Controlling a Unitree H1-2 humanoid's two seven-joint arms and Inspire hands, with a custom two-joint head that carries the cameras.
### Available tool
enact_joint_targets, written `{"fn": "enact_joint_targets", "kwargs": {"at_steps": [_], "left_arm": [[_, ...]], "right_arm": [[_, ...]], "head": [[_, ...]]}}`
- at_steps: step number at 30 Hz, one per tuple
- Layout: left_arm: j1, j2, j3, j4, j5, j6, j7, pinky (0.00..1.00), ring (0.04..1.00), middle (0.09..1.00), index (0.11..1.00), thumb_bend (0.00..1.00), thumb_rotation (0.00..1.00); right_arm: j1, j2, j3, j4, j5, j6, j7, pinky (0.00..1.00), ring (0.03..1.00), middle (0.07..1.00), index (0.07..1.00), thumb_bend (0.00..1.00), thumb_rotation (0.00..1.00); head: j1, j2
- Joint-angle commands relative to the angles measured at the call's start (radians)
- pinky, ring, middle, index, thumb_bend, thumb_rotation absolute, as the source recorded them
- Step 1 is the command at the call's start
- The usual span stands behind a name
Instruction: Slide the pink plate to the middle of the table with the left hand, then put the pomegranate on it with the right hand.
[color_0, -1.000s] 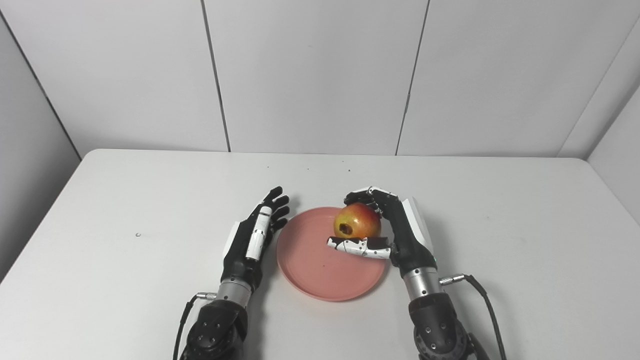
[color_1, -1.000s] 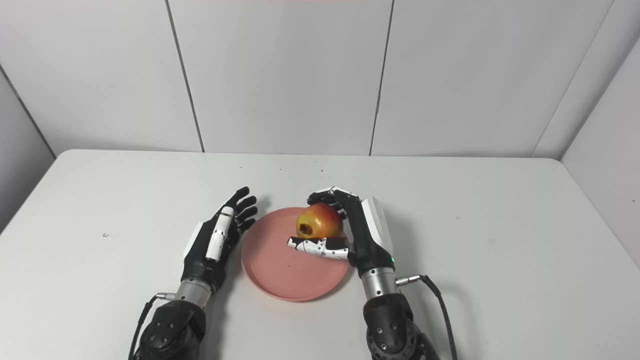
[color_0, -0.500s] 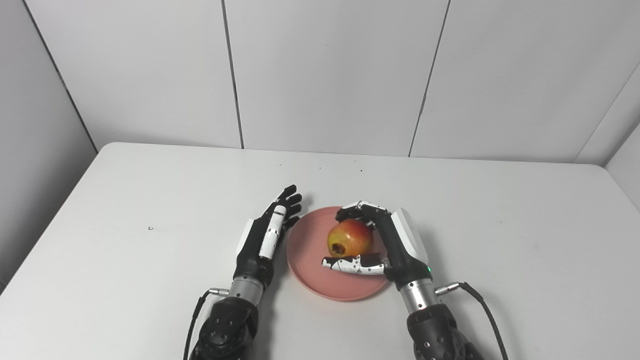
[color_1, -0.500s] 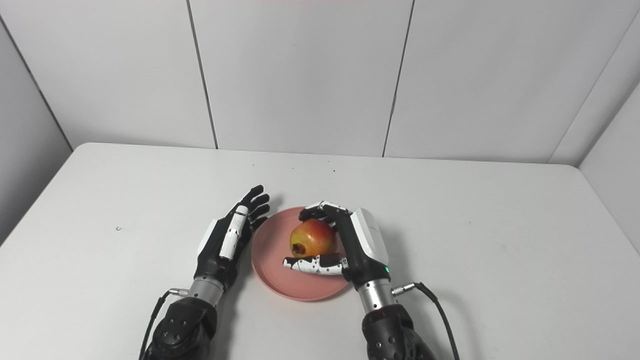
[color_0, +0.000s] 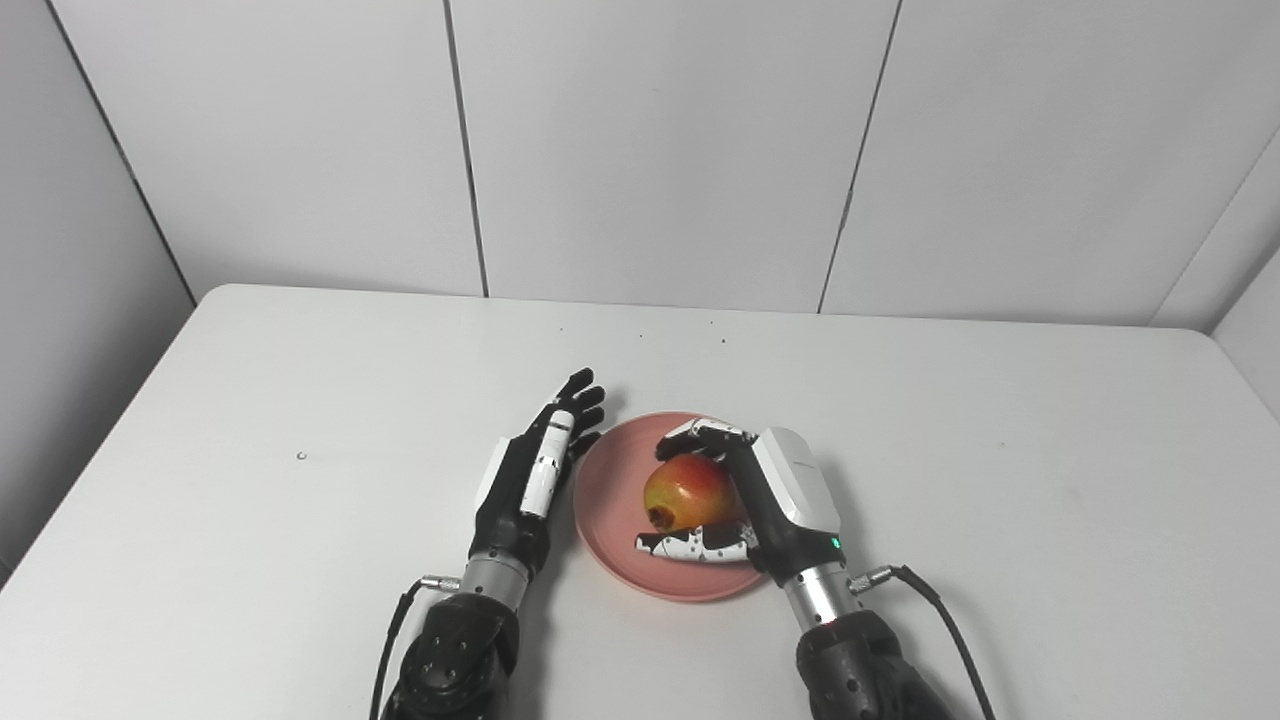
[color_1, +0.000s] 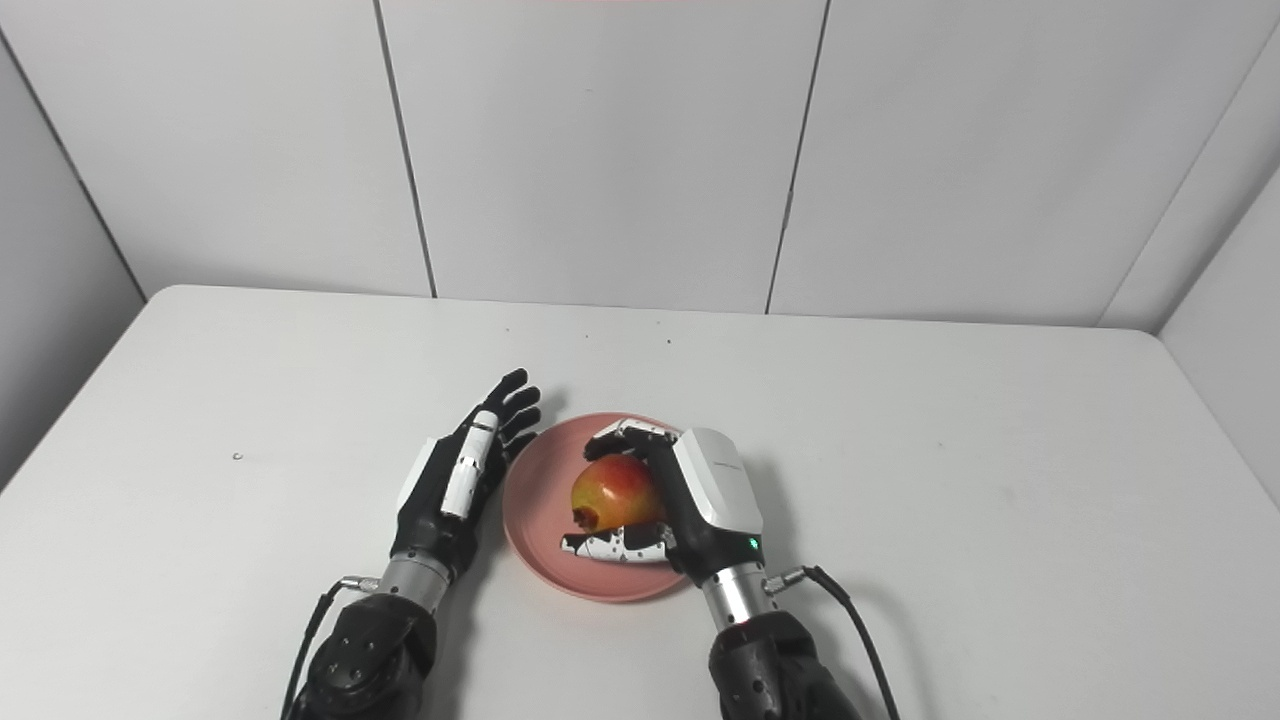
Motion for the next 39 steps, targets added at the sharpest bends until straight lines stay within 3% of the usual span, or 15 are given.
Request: {"fn": "enact_joint_targets", "kwargs": {"at_steps": [1, 2, 3, 5, 11, 15, 19, 24, 27, 28, 30, 33, 39], "left_arm": [[-0.035, -0.015, -0.008, -0.009, 0.004, -0.017, -0.005, 0.87, 0.9, 0.899, 0.875, 0.25, 1.0], [-0.036, -0.015, -0.009, -0.009, 0.007, -0.019, -0.004, 0.87, 0.9, 0.899, 0.875, 0.25, 1.0], [-0.036, -0.015, -0.01, -0.009, 0.008, -0.018, -0.004, 0.87, 0.901, 0.899, 0.875, 0.25, 1.0], [-0.037, -0.016, -0.009, -0.01, 0.005, -0.014, -0.005, 0.87, 0.905, 0.903, 0.873, 0.24, 1.0], [-0.039, -0.015, -0.011, -0.006, 0.009, -0.017, -0.004, 0.87, 0.913, 0.915, 0.875, 0.23, 1.0], [-0.039, -0.019, -0.008, -0.007, 0.003, -0.013, -0.002, 0.86, 0.907, 0.911, 0.87, 0.23, 1.0], [-0.038, -0.018, -0.006, -0.01, -0.001, -0.01, -0.004, 0.86, 0.912, 0.916, 0.879, 0.23, 1.0], [-0.035, -0.015, -0.006, -0.011, -0.003, -0.013, -0.009, 0.88, 0.912, 0.917, 0.886, 0.25, 1.0], [-0.036, -0.011, -0.006, -0.007, -0.001, -0.017, -0.011, 0.89, 0.912, 0.914, 0.889, 0.26, 1.0], [-0.036, -0.01, -0.006, -0.007, 0.002, -0.016, -0.009, 0.89, 0.915, 0.914, 0.89, 0.26, 1.0], [-0.036, -0.009, -0.006, -0.006, 0.006, -0.017, -0.007, 0.89, 0.914, 0.911, 0.888, 0.27, 1.0], [-0.036, -0.009, -0.005, -0.003, 0.014, -0.022, 0.002, 0.88, 0.905, 0.902, 0.883, 0.27, 1.0], [-0.035, -0.009, -0.002, 0.001, 0.008, -0.038, -0.001, 0.89, 0.906, 0.904, 0.891, 0.26, 1.0]], "right_arm": [[-0.032, -0.01, 0.005, -0.001, -0.015, -0.049, -0.019, 0.61, 0.674, 0.673, 0.5, 0.51, 0.11], [-0.033, -0.013, 0.007, 0.0, -0.016, -0.051, -0.018, 0.63, 0.693, 0.698, 0.499, 0.51, 0.12], [-0.033, -0.015, 0.008, 0.001, -0.018, -0.054, -0.018, 0.69, 0.746, 0.745, 0.673, 0.57, 0.13], [-0.034, -0.02, 0.012, 0.002, -0.027, -0.059, -0.019, 0.76, 0.807, 0.795, 0.757, 0.59, 0.18], [-0.033, -0.031, 0.019, -0.004, -0.043, -0.067, -0.012, 0.91, 0.911, 0.877, 0.806, 0.56, 0.31], [-0.031, -0.037, 0.023, -0.005, -0.049, -0.077, -0.02, 0.97, 0.947, 0.906, 0.793, 0.54, 0.34], [-0.018, -0.035, 0.018, -0.023, -0.033, -0.069, -0.002, 1.0, 0.973, 0.946, 0.806, 0.54, 0.35], [-0.003, -0.031, 0.007, -0.04, -0.003, -0.081, -0.004, 1.0, 0.988, 0.957, 0.841, 0.6, 0.58], [0.008, -0.018, -0.011, -0.047, 0.043, -0.11, -0.023, 1.0, 0.984, 0.956, 0.878, 0.62, 0.63], [0.013, -0.01, -0.021, -0.048, 0.062, -0.124, -0.035, 1.0, 0.99, 0.973, 0.923, 0.61, 0.72], [0.023, 0.006, -0.044, -0.047, 0.098, -0.156, -0.058, 0.99, 0.968, 0.961, 0.934, 0.62, 0.73], [0.038, 0.032, -0.081, -0.05, 0.137, -0.191, -0.096, 0.92, 0.952, 0.963, 0.963, 0.61, 0.82], [0.063, 0.07, -0.143, -0.079, 0.222, -0.186, -0.092, 0.91, 0.943, 0.953, 0.944, 0.59, 0.98]], "head": [[0.0, -0.002], [0.0, -0.002], [0.0, -0.002], [0.0, -0.001], [-0.001, -0.002], [-0.001, -0.004], [-0.004, -0.002], [-0.006, -0.001], [-0.009, -0.001], [-0.009, -0.001], [-0.009, -0.001], [-0.011, 0.001], [-0.012, 0.001]]}}
